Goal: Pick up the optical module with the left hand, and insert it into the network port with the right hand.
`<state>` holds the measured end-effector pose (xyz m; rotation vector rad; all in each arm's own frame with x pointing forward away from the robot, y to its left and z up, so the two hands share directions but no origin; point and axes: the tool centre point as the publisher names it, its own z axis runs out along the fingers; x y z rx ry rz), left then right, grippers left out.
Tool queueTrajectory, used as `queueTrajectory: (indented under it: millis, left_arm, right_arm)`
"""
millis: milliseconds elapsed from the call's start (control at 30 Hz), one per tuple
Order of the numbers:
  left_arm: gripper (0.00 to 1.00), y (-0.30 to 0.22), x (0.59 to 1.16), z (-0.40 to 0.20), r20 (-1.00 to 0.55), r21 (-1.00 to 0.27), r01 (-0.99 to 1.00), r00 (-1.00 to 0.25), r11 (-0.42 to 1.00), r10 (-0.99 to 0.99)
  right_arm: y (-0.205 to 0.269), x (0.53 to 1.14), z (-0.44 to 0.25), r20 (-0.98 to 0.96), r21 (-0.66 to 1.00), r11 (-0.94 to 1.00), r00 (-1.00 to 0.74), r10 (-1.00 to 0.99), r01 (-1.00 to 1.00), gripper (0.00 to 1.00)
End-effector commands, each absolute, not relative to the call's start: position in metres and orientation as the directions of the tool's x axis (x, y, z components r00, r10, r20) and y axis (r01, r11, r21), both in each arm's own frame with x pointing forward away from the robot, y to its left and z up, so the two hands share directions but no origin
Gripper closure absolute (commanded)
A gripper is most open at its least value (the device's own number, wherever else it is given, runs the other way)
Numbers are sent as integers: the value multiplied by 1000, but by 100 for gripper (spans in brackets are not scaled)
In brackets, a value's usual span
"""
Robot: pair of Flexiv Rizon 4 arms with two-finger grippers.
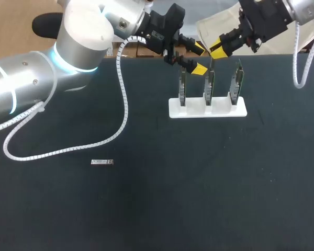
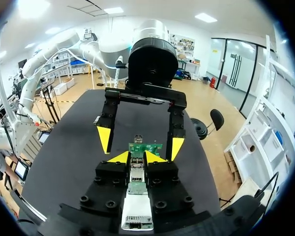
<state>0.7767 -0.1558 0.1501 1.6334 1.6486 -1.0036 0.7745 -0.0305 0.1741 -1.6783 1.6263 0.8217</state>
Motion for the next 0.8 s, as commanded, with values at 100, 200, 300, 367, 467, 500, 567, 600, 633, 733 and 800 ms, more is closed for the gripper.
queueTrajectory:
  millis: [100,200,300,367,467,500,567,600,633,733,800]
  left_arm:
    - [0,-156,779,150,-840,-100,994,-59,-48,540]
    - [0,-156,779,150,-840,-100,994,-59,-48,540]
    - [0,-156,779,150,-840,-100,994,-59,-48,540]
    - [0,-156,779,150,-840,-100,994,-59,-48,540]
    - [0,-156,779,150,-840,-100,994,-59,-48,540]
    - [0,-156,779,150,-840,-100,994,-59,-48,540]
    - [0,-156,779,150,-840,-100,994,-59,-48,540]
    - [0,-156,779,150,-840,-100,994,-59,-48,540]
    - [0,-156,779,150,-840,-100,994,-59,-48,540]
    - [0,-156,779,150,-840,-100,994,-59,-48,540]
    - [0,-156,779,150,-840,-100,994,-59,-48,540]
  right_arm:
    - [-31,771,173,-806,-28,-13,31,-592,-1000,100]
    - [-30,771,172,-807,-27,-12,29,-589,-1000,100]
    - [-29,772,171,-808,-26,-12,28,-588,-1000,100]
    - [-29,773,171,-810,-25,-11,27,-586,-1000,100]
    - [-29,773,171,-811,-22,-11,24,-584,-1000,100]
    - [-29,773,171,-811,-23,-11,25,-585,-1000,100]
    - [-29,774,170,-810,-21,-11,23,-586,-1000,100]
    - [-29,774,170,-809,-21,-11,23,-587,-1000,100]
    - [-29,774,170,-809,-21,-11,23,-588,-1000,100]
    - [-30,774,170,-810,-21,-9,22,-586,-1000,100]
    - [-30,774,171,-813,-24,-8,24,-581,-1000,100]
